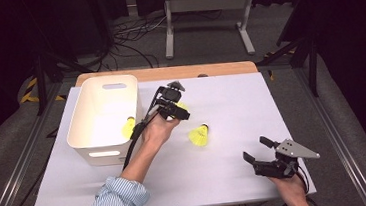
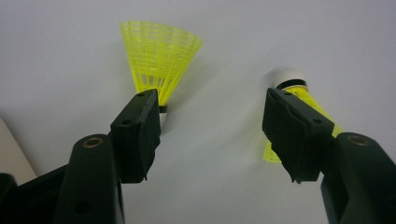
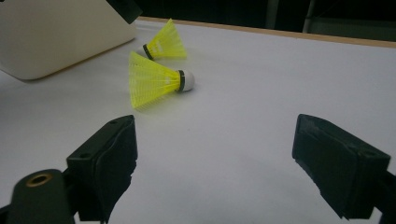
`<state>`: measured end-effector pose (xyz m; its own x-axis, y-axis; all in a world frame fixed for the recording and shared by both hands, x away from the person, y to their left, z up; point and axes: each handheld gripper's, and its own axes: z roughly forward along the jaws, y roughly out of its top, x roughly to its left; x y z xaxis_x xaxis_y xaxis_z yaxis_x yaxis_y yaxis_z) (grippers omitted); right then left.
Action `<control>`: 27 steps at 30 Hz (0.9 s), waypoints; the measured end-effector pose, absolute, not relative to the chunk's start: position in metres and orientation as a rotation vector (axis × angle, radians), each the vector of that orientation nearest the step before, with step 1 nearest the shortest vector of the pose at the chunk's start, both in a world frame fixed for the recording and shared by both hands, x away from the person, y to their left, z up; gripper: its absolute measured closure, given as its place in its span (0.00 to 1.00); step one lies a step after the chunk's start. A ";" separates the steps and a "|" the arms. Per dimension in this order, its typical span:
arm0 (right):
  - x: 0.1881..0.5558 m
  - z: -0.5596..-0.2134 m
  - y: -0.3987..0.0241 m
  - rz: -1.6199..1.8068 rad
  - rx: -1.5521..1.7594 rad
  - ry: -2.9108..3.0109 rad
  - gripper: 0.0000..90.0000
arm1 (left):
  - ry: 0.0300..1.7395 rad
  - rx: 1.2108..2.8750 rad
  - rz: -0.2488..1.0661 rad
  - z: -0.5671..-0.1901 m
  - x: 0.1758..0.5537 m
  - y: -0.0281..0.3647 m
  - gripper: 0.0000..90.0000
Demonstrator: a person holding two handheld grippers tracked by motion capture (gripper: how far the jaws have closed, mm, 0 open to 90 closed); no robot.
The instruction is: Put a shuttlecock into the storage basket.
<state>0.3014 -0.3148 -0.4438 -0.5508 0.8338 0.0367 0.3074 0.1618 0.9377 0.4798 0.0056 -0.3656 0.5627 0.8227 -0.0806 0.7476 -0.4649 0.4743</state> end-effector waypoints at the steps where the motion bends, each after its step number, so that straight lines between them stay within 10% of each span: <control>1: 0.301 -0.444 -0.315 1.385 1.077 1.947 0.16 | 1.275 2.332 0.215 -0.367 0.480 0.006 0.42; 27: 0.303 -0.445 -0.312 1.386 1.069 1.961 0.16 | 1.369 2.353 0.217 -0.387 0.507 0.016 0.40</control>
